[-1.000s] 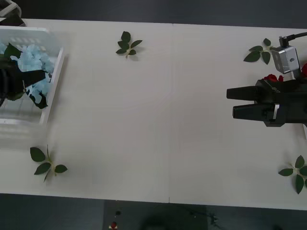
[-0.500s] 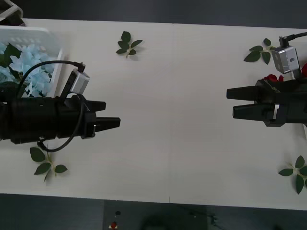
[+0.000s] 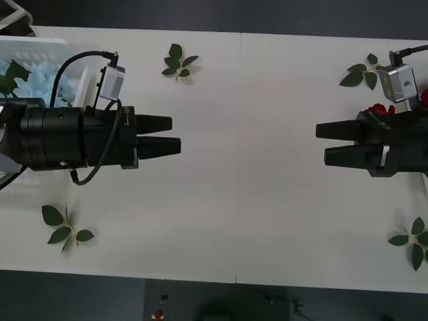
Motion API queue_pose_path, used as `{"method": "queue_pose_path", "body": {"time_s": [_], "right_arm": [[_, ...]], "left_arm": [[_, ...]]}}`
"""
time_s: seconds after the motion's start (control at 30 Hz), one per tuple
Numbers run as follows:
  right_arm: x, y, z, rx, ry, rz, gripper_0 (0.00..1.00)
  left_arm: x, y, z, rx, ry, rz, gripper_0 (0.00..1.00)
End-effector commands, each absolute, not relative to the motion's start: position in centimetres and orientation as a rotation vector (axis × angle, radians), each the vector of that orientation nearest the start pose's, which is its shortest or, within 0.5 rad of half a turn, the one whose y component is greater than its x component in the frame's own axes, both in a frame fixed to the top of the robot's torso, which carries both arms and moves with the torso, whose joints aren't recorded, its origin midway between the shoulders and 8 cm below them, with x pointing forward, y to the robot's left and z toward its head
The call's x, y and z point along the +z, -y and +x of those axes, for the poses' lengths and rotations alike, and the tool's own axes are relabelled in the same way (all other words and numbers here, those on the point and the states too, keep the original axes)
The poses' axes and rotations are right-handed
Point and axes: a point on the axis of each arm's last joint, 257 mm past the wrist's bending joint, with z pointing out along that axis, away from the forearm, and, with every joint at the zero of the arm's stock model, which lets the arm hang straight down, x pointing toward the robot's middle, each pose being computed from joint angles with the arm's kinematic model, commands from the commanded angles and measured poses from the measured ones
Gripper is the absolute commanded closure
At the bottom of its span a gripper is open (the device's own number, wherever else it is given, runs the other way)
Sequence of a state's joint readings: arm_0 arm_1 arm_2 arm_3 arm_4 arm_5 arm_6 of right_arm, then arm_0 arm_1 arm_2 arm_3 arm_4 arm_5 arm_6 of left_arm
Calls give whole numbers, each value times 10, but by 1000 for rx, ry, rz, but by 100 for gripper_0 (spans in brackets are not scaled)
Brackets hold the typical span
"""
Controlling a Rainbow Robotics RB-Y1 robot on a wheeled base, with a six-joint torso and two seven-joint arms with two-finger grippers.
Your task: Put the red flowers into the right box and the blue flowers into the left box
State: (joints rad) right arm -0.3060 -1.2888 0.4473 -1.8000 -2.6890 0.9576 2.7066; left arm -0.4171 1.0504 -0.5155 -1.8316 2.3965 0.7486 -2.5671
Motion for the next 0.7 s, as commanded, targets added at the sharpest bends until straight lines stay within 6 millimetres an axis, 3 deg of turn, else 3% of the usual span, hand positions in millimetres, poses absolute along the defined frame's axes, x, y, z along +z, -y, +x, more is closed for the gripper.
{"method": "queue_pose_path", "body": {"time_s": [0.03, 0.23, 0.4, 0.7], "right_arm": [[-61, 142, 361, 1269, -1696, -955, 0], [-61, 142, 361, 1269, -1696, -955, 0], [-61, 142, 361, 1269, -1696, -955, 0], [-61, 142, 361, 1269, -1696, -955, 0]], "left_arm": [[-75, -78, 389, -1202, -1587, 1020, 14], [-73, -78, 366, -1324, -1570, 1039, 12], [-76, -63, 344, -1443, -1573, 1012, 12], [-88, -54, 340, -1451, -1594, 1014, 12]]}}
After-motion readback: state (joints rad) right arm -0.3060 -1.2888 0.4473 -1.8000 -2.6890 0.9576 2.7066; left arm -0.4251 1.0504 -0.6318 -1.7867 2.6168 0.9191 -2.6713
